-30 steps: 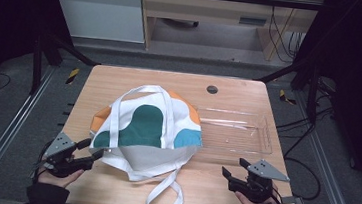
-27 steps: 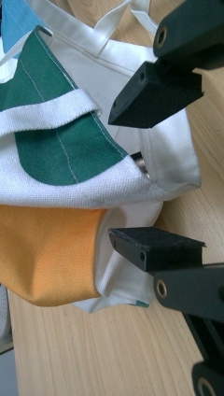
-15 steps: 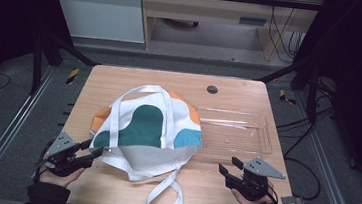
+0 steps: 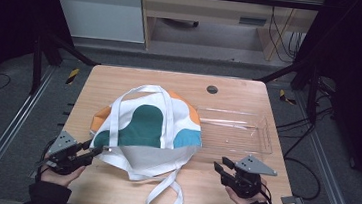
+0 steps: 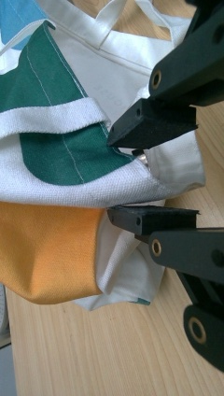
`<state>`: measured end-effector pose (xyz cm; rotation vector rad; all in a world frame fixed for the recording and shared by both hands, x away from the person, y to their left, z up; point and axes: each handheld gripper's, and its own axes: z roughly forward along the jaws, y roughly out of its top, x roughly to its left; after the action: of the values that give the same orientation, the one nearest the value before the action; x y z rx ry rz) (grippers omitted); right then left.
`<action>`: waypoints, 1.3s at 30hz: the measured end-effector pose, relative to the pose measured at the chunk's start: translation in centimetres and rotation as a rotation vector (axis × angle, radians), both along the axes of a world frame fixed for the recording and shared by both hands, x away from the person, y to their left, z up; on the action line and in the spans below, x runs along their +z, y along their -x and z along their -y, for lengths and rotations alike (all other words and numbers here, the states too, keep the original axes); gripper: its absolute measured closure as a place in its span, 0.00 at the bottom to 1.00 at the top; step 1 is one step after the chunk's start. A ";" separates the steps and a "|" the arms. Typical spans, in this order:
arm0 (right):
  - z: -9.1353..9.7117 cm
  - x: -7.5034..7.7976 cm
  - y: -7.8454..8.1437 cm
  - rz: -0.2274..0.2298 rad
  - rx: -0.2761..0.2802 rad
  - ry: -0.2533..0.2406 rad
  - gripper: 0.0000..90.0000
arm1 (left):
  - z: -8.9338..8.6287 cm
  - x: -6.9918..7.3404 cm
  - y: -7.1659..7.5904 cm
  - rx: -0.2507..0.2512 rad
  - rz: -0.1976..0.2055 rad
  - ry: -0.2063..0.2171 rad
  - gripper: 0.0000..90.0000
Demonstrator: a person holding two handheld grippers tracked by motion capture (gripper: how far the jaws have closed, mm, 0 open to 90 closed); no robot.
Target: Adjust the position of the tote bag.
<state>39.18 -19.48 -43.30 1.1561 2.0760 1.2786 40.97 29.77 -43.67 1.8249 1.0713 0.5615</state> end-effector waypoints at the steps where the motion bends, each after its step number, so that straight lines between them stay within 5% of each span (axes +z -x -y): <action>1: -0.1 0.0 0.0 0.000 0.005 0.000 0.74 | 0.0 0.0 0.0 0.003 0.001 0.000 0.68; 22: -3.6 0.4 -0.5 0.001 0.107 -0.013 1.00 | -0.2 0.1 -0.3 0.027 -0.002 0.016 0.82; 39: -7.8 -0.2 -1.3 -0.005 0.166 -0.007 1.00 | -0.3 0.1 -0.4 0.030 0.006 0.020 0.90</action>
<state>40.43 -11.63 -43.49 1.0083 2.2119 1.3599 41.41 30.05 -43.56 1.7918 1.0979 0.5716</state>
